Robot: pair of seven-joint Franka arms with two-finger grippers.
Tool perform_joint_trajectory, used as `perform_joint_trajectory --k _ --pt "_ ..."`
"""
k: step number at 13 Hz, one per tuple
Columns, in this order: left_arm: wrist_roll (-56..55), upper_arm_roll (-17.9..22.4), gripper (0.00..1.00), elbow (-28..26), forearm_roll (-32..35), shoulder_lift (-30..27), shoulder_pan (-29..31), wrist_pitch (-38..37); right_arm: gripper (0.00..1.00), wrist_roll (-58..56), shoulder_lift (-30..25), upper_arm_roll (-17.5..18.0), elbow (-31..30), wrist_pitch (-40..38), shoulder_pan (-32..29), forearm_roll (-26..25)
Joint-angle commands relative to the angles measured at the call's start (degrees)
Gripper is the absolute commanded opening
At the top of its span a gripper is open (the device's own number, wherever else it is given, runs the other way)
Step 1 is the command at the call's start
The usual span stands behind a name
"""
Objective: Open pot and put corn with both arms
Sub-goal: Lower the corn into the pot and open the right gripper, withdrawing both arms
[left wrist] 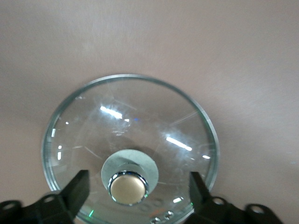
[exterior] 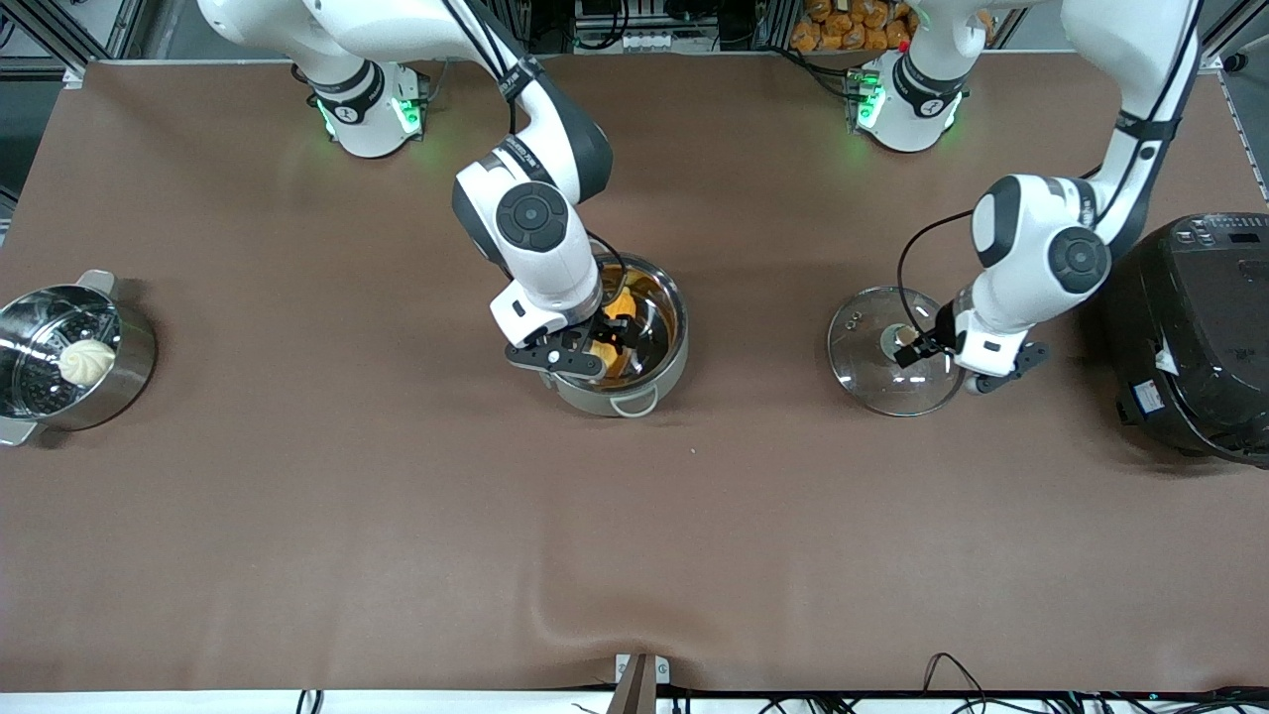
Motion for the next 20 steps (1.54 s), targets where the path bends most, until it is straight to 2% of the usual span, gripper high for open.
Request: perform_joint_trajectory --k 1,3,6,9,11,14,18,20 --pt "1.82 -0.2 1.0 10.04 -0.29 -1.42 1.61 -12.8 1.0 0.47 -5.09 1.06 -0.12 -3.43 -5.0 3.77" --pt "3.76 -0.2 1.0 16.13 -0.29 -1.68 2.66 -19.76 1.0 -2.76 -9.66 1.06 -0.03 -9.92 -10.09 3.69" --pt "5.6 -0.11 1.0 26.75 -0.29 -1.59 3.98 -29.6 1.0 -16.53 -15.55 0.71 0.06 -20.64 -17.74 2.99" --pt "7.54 -0.28 1.0 35.63 -0.2 -2.38 4.07 -39.98 1.0 -31.73 -19.43 0.19 -0.82 -23.93 -26.53 -0.33" --pt "8.42 -0.11 1.0 39.51 -0.2 -3.69 4.07 -43.86 1.0 -36.86 -21.54 -2.0 -2.22 -23.93 -28.31 -4.03" --pt "11.57 0.07 1.0 40.14 -0.2 -7.65 4.16 -47.3 1.0 -51.15 -24.26 -6.49 -3.81 -23.31 -31.63 -4.22" --pt "21.33 0.07 1.0 39.09 -0.03 -10.3 5.66 -49.76 1.0 -53.14 -27.69 -6.5 -4.24 -24.19 -35.6 -4.48" --pt "21.69 0.07 1.0 39.18 0.24 -10.47 5.31 -49.76 1.0 -53.67 -28.31 -6.5 -4.77 -24.11 -36.04 -7.19"
